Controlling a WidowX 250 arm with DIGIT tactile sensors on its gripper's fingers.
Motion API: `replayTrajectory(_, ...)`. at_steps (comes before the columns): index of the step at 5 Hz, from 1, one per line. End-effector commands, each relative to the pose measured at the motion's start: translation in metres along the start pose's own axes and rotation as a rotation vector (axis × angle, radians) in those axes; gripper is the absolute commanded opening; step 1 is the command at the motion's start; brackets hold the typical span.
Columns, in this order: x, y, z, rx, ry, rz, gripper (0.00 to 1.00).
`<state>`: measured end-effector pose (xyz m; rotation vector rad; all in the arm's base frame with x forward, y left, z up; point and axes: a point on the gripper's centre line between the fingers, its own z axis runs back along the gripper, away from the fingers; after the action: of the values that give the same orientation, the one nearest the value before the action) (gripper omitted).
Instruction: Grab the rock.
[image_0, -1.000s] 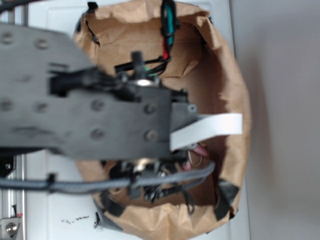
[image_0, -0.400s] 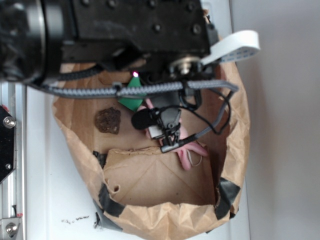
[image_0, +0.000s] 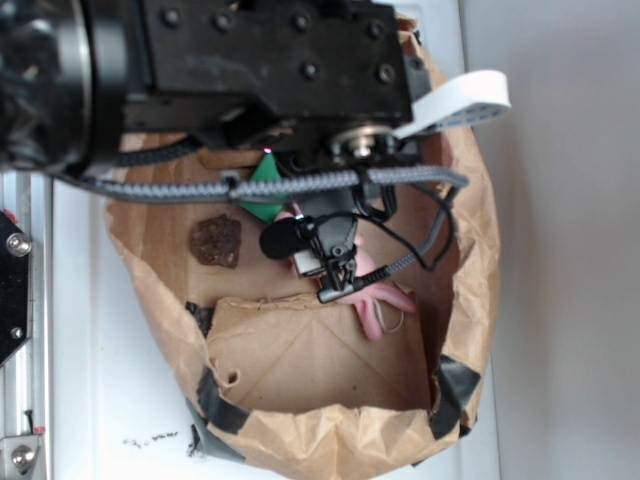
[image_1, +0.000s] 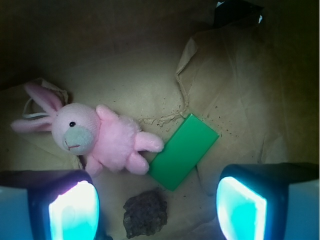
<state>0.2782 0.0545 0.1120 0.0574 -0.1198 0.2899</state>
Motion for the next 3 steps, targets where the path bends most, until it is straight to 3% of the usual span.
replayTrajectory(1, 0.006, 0.002, 0.013, -0.003, -0.048, 0.006, 1.00)
replayTrajectory(2, -0.015, -0.007, -0.003, -0.021, -0.131, -0.018, 1.00)
replayTrajectory(3, -0.028, -0.008, -0.016, -0.057, -0.156, -0.068, 1.00)
